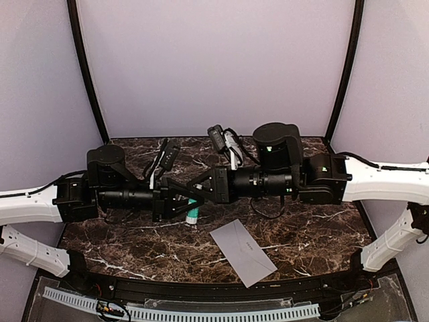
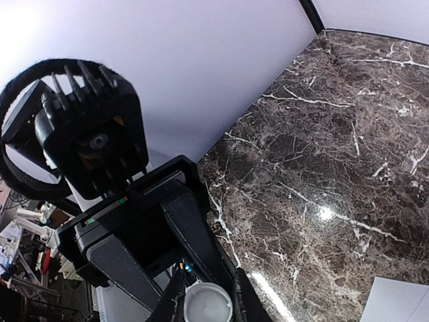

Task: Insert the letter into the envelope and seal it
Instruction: Close the solid glue cap on the solid glue.

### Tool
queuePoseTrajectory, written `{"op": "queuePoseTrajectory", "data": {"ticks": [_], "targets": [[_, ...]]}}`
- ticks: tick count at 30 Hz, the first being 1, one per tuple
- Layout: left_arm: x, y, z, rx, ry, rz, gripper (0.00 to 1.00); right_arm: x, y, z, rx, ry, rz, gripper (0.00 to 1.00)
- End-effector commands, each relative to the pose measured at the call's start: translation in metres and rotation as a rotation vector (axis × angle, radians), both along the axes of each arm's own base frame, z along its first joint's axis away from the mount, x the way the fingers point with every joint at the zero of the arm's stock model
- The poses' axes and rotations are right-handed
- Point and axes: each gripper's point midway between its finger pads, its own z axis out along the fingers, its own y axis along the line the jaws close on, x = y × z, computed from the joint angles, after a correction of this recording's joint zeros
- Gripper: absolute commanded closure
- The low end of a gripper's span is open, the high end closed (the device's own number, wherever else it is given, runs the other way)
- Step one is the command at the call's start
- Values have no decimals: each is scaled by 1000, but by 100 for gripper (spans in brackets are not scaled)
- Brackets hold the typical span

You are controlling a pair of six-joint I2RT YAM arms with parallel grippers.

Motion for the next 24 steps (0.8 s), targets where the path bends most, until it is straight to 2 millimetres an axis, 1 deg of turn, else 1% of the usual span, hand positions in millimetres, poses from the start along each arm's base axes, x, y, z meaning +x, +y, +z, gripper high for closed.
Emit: {"op": "queuePoseTrajectory", "data": {"ticks": [1,2,3,4,5,6,8,10,13,16,19,24], "targets": [[0,-2,22,-55,-32,1,97,1,2,11,24,-7,-16,86],[0,-2,21,-55,-29,2,92,2,1,12,25,-5,-22,87],[0,-2,20,-52,-26,2,80,3,0,13,27,-5,-30,88],[0,-2,18,-48,-21,2,73,3,0,14,27,-7,-36,88],[0,-2,17,-47,-16,4,58,5,-1,16,30,-11,-43,88],[0,-2,13,-43,-7,5,48,5,-2,16,28,-12,-44,88],[-2,-1,7,-38,11,-4,41,11,-5,19,25,-27,-81,89],[-6,-2,1,-30,34,-17,39,14,-8,22,25,-37,-98,89],[-9,-1,-7,-17,59,-28,39,16,-9,27,30,-46,-104,89],[-10,1,-13,-6,73,-26,43,17,-9,26,24,-48,-107,89],[-10,2,-18,6,82,-22,44,17,-9,27,26,-49,-108,89],[-11,2,-25,17,94,-20,50,17,-9,27,22,-51,-111,89]]}}
